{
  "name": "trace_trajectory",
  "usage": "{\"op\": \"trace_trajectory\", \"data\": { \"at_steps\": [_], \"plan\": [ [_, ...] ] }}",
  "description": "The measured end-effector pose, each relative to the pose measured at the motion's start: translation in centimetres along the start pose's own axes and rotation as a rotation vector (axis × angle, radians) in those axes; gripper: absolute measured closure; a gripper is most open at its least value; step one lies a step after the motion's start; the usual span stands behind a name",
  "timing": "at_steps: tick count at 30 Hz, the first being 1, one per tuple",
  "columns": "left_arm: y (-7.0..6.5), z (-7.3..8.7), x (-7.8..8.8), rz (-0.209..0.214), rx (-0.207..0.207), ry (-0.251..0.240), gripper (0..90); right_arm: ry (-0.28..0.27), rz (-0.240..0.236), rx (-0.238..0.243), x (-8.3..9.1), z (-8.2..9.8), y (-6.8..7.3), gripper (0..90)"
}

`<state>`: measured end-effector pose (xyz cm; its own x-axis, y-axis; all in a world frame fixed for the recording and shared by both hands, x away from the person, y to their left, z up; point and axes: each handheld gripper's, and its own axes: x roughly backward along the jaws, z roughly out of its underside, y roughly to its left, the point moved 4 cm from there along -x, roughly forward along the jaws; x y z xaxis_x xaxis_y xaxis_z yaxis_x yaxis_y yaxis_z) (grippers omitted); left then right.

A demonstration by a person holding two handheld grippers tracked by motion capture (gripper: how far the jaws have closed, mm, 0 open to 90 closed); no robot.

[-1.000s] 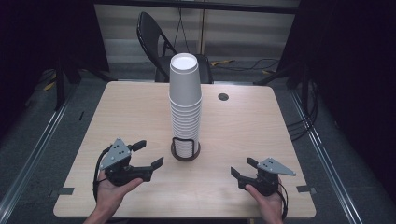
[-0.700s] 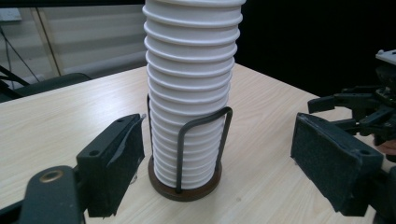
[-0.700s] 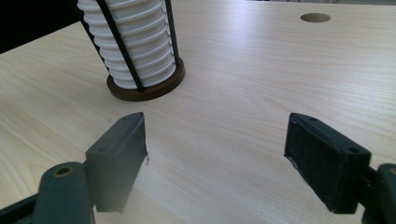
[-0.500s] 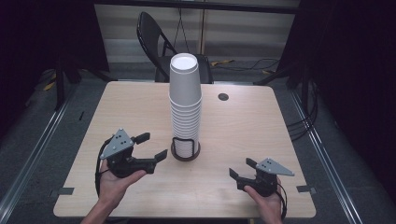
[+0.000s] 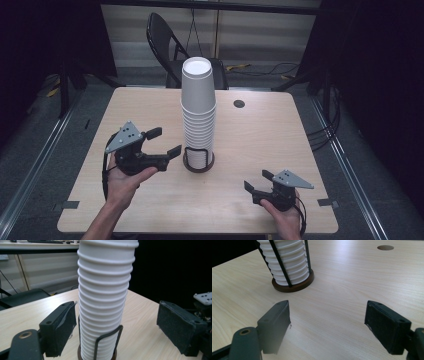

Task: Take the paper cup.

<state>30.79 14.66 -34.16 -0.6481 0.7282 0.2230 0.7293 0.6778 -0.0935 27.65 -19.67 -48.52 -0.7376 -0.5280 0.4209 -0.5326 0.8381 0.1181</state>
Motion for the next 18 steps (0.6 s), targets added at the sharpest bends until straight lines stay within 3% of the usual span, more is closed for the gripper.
{"op": "trace_trajectory", "data": {
  "at_steps": [4, 18],
  "plan": [
    [-0.2, -1.2, -0.1, -0.001, -0.007, -0.025, 15.6, 0.000, -0.002, 0.002, 0.0, 0.0, 0.1, 19.9],
    [-0.7, -4.9, -1.1, 0.010, -0.066, -0.037, 15.6, 0.002, 0.000, 0.003, 0.0, 0.0, 0.0, 20.0]
  ]
}}
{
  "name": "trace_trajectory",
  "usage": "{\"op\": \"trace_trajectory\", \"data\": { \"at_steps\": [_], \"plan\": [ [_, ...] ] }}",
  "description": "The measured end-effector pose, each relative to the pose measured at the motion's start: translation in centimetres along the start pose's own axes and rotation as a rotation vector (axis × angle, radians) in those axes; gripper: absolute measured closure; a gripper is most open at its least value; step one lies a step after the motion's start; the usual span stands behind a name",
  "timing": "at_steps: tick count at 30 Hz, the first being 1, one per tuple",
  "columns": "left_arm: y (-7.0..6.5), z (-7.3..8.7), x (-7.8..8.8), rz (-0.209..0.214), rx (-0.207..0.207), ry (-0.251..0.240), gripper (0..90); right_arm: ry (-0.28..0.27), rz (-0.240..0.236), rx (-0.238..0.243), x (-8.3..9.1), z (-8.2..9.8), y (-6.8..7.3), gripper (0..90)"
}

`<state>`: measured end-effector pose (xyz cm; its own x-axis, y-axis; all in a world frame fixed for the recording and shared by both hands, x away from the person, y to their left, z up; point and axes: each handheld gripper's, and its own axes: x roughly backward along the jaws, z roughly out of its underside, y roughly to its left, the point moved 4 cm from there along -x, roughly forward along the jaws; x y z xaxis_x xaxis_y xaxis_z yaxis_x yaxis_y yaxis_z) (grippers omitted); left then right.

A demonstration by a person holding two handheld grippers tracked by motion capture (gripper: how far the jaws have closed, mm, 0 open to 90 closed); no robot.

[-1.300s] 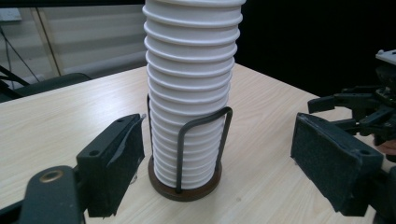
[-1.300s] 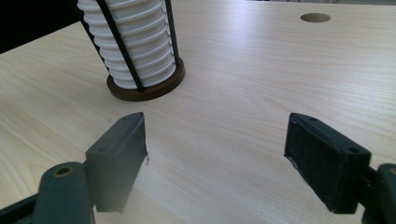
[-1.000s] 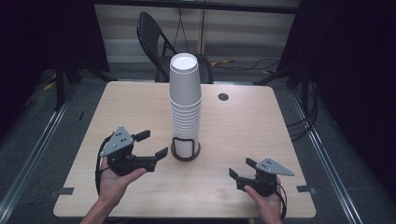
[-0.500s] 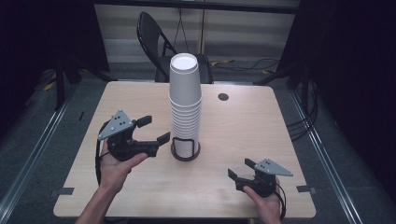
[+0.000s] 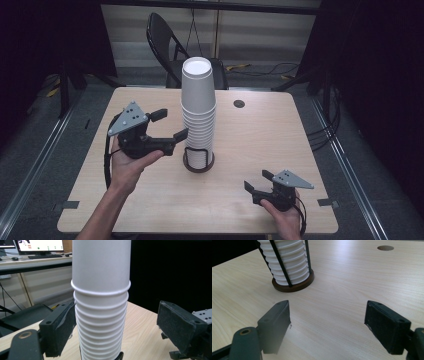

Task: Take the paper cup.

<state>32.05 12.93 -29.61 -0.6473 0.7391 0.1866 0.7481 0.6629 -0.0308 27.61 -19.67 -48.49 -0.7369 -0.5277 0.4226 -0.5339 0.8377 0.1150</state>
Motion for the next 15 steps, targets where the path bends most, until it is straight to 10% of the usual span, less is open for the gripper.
{"op": "trace_trajectory", "data": {
  "at_steps": [15],
  "plan": [
    [0.8, -3.2, -1.4, 0.020, -0.003, -0.011, 16.1, 0.000, -0.002, 0.000, 0.0, 0.0, 0.0, 20.0]
  ]
}}
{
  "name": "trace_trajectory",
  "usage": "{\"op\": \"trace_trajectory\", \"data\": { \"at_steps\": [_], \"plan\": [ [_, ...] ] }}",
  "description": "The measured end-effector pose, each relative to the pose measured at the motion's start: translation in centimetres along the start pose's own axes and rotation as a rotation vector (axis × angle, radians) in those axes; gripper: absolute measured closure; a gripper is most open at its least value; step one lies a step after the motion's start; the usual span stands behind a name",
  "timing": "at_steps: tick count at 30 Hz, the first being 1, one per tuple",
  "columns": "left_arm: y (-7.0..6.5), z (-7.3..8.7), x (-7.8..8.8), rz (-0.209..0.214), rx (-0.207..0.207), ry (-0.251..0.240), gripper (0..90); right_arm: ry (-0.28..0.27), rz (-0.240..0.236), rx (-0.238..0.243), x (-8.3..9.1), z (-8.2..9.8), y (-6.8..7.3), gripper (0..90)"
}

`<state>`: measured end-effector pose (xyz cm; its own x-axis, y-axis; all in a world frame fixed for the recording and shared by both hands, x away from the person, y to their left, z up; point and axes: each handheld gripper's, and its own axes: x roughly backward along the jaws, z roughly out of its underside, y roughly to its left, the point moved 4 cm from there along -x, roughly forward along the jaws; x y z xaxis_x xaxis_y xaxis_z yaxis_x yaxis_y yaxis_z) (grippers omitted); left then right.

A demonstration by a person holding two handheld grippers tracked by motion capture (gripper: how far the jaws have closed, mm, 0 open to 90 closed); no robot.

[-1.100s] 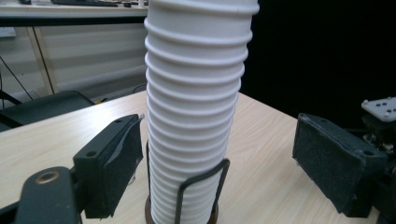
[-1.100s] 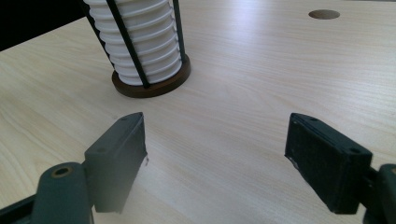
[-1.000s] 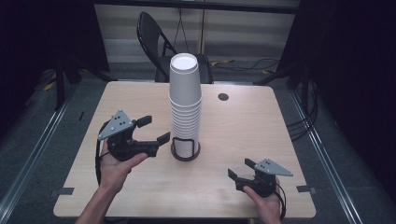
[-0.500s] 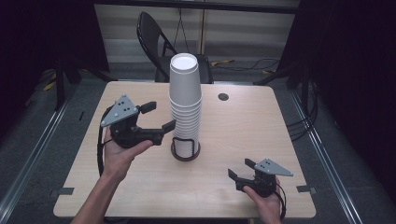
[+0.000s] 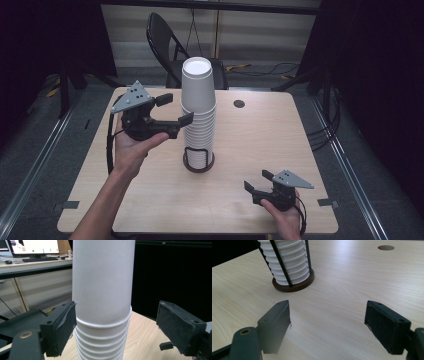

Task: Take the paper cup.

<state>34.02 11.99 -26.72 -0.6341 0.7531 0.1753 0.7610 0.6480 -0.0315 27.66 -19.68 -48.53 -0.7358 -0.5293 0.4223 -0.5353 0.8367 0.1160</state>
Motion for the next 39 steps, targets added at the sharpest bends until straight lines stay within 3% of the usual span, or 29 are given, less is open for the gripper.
{"op": "trace_trajectory", "data": {
  "at_steps": [9, 15, 21, 24, 39],
  "plan": [
    [0.3, -1.2, -1.5, 0.013, -0.026, 0.016, 15.6, -0.001, 0.001, -0.005, 0.0, 0.0, -0.1, 19.8],
    [0.8, -1.1, -3.1, 0.012, -0.015, 0.037, 15.5, 0.003, -0.007, -0.003, -0.1, 0.0, -0.1, 19.8],
    [1.0, -1.0, -4.4, -0.018, -0.020, 0.071, 14.5, 0.005, -0.006, -0.006, -0.1, 0.1, -0.1, 20.1],
    [1.2, -0.8, -5.0, -0.017, -0.004, 0.081, 12.6, 0.005, -0.008, -0.003, -0.2, 0.1, -0.1, 20.2],
    [1.3, -0.7, -7.5, -0.024, -0.006, 0.125, 6.3, 0.008, -0.011, -0.004, -0.2, 0.2, -0.1, 20.1]
  ]
}}
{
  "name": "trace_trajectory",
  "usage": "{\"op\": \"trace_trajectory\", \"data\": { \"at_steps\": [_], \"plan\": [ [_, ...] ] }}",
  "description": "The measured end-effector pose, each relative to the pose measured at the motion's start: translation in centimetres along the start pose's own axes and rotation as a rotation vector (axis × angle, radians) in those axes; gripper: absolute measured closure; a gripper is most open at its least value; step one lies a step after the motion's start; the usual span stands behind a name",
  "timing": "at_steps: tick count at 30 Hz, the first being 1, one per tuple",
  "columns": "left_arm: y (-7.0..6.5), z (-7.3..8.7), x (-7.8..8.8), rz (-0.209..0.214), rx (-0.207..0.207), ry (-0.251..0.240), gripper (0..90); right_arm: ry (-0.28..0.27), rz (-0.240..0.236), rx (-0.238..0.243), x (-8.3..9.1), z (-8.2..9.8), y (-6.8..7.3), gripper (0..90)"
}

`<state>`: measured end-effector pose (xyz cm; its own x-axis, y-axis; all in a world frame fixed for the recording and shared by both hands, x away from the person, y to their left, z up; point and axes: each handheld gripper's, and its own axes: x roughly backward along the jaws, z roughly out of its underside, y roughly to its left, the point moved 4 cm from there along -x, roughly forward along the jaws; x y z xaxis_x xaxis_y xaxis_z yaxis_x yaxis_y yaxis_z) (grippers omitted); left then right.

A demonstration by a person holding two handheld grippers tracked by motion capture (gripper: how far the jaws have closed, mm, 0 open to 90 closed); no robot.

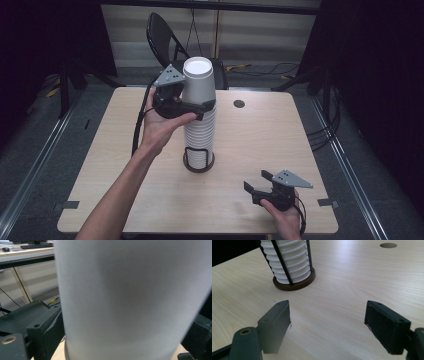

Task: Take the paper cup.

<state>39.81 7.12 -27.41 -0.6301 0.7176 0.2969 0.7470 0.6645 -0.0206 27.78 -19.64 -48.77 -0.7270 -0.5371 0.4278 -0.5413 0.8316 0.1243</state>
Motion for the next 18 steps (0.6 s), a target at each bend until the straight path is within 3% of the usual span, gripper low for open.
{"op": "trace_trajectory", "data": {
  "at_steps": [15, 18],
  "plan": [
    [-0.08, -0.09, -0.49, -0.014, -0.015, -0.003, 8.8, 0.000, 0.000, -0.006, 0.09, 0.01, -0.09, 20.3],
    [-0.09, -0.34, -0.25, -0.023, -0.021, -0.029, 9.1, 0.000, 0.001, -0.006, 0.09, 0.01, -0.11, 20.3]
  ]
}}
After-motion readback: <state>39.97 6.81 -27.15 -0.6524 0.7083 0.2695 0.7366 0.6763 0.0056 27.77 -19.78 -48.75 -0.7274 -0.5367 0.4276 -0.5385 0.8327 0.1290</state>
